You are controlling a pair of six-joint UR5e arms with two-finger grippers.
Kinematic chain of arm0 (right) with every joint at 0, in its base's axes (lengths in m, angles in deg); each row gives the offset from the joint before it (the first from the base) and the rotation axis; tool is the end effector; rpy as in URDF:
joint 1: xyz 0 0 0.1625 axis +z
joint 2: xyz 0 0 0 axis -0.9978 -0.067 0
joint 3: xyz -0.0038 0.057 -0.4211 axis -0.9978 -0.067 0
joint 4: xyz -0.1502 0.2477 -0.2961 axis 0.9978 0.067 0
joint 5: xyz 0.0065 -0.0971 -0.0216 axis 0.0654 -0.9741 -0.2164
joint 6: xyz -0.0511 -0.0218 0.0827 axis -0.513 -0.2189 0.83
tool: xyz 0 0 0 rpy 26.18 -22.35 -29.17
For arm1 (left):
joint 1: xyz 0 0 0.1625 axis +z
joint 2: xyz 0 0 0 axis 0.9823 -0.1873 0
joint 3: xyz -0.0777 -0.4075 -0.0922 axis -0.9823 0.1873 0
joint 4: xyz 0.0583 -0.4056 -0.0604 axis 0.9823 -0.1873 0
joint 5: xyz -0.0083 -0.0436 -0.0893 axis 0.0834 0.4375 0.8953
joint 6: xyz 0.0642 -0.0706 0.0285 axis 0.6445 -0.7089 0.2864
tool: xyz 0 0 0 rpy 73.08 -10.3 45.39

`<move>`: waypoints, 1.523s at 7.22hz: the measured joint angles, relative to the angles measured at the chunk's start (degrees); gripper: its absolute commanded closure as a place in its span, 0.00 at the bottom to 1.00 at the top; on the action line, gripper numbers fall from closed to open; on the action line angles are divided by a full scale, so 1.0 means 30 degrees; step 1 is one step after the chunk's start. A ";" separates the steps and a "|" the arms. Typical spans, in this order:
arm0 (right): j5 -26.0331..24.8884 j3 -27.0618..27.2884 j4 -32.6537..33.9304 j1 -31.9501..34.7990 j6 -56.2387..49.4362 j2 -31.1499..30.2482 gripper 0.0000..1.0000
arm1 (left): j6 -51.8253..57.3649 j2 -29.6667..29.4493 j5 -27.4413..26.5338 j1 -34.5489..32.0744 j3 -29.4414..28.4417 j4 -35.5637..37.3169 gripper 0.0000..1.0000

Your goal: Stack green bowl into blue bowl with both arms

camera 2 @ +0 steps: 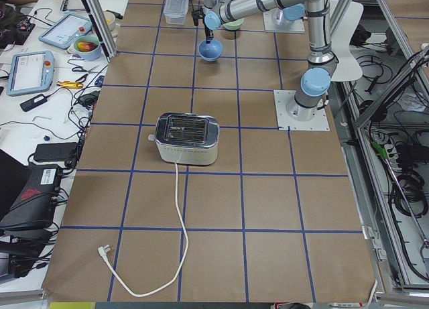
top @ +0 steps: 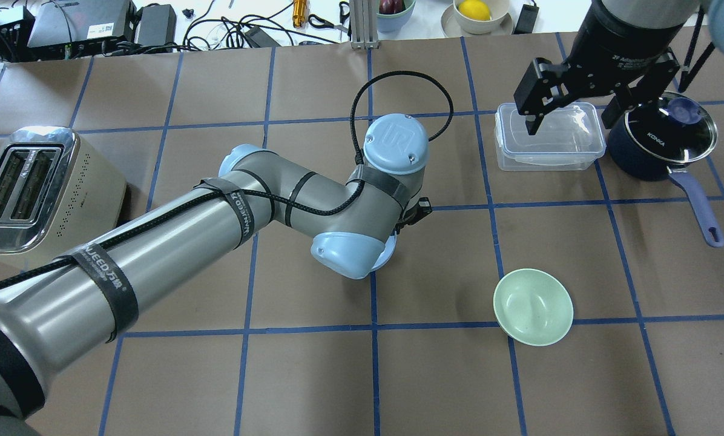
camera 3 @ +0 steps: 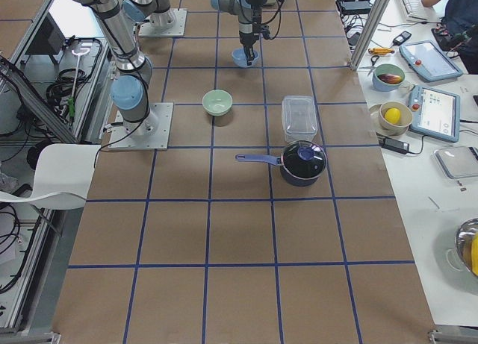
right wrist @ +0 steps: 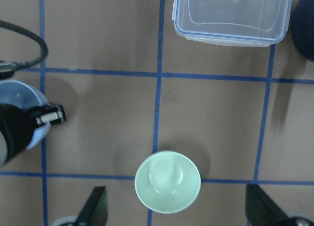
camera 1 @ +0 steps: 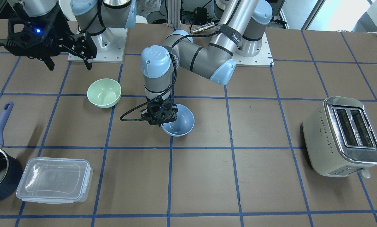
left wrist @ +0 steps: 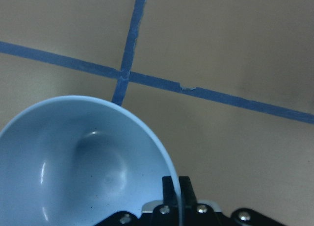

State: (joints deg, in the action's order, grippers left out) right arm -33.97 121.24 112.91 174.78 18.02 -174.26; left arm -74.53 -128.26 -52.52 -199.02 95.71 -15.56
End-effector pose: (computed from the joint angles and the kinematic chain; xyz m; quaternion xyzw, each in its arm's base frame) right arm 0.1180 -0.4764 0.5123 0.0420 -0.9988 -0.0149 0.0182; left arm -0.4160 -0.4667 0.2275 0.1148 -0.9925 0.0414 0.0030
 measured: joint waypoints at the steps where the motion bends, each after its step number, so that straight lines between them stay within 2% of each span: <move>1: -0.0461 0.1256 0.0301 -0.0594 -0.1226 0.0009 0.00 | -0.0283 -0.0071 -0.0103 -0.0035 -0.0024 0.0020 0.00; 3: -0.0673 0.5281 0.3595 -0.1927 -0.3083 0.0005 0.00 | -0.0449 0.0163 -0.0045 -0.0013 -0.0074 0.0163 0.00; 5: -0.0327 0.9970 0.7638 -0.2636 -0.3620 0.0009 0.00 | 0.2811 0.1318 -0.0135 0.0642 -0.0054 -0.0382 0.00; 6: -0.0218 1.2110 0.9633 -0.3111 -0.3723 0.0013 0.05 | 0.4668 0.2202 -0.0139 0.1538 -0.0051 -0.1054 0.00; 7: -0.0201 1.3873 1.1422 -0.3609 -0.3782 0.0066 0.22 | 0.6275 0.3216 0.0095 0.2866 -0.0130 -0.1790 0.00; 9: -0.0354 1.5569 1.3489 -0.4056 -0.3848 0.0402 0.78 | 1.0047 0.5525 0.0744 0.6128 -0.0791 -0.4966 0.00; 10: -0.0428 1.5775 1.3761 -0.4121 -0.3897 0.0508 0.93 | 1.2319 0.6598 0.0836 0.7691 -0.1575 -0.7334 0.00; 11: -0.0461 1.5813 1.3813 -0.4131 -0.3930 0.0534 1.00 | 1.4697 0.7550 0.0803 0.9101 -0.2500 -1.0013 0.00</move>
State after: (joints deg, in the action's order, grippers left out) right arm -35.36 168.68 154.35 162.38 6.23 -172.66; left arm -30.43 -105.61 -50.10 -171.72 88.21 -45.59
